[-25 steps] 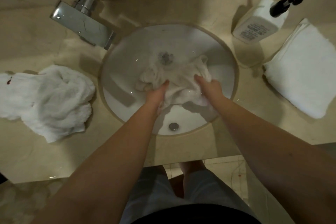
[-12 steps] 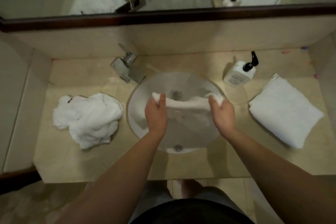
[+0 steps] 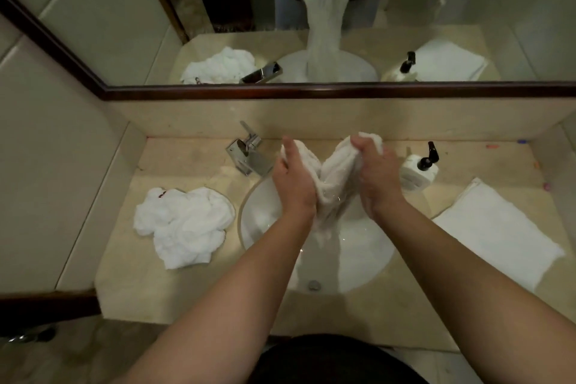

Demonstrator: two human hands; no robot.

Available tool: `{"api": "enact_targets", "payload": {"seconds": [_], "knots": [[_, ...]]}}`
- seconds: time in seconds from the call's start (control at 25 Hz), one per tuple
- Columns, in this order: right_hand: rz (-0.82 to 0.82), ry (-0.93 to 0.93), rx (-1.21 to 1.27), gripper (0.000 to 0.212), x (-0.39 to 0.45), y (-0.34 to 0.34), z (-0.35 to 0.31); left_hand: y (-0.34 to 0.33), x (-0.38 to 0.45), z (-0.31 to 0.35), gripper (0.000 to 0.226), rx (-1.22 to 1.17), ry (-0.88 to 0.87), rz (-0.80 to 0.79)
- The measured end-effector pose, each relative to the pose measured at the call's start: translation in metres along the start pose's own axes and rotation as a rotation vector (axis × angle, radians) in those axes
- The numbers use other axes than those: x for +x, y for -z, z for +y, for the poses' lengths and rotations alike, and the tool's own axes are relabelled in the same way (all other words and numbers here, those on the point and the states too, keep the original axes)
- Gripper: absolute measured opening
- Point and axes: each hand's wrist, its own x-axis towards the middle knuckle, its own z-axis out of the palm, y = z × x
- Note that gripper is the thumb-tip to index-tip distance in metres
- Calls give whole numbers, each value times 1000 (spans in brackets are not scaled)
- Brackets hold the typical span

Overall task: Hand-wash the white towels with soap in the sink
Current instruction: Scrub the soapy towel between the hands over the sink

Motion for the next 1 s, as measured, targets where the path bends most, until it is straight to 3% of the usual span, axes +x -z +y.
{"api": "enact_targets", "payload": {"seconds": [0.08,0.2,0.32,0.44,0.56,0.72,1.0], "knots": [[107,-31,43,22,4,-15,1,-12,-6,10,39,-61,95,15],[145,58,33,27,-1,-29,9,-21,-8,16,32,-35,73,25],[149,151,-100,30,-17,-34,20,-14,10,12,59,-13,136,62],[196,217,-199,29,-12,-33,20,-15,11,3,72,9,225,-42],[302,122,-234,25,17,-27,14,-26,-10,3,53,17,180,-89],[163,56,-200,32,-1,-31,28,-27,0,13,38,28,126,24],[61,207,-261,27,-7,-21,27,-22,15,-2,68,45,364,-30]]}}
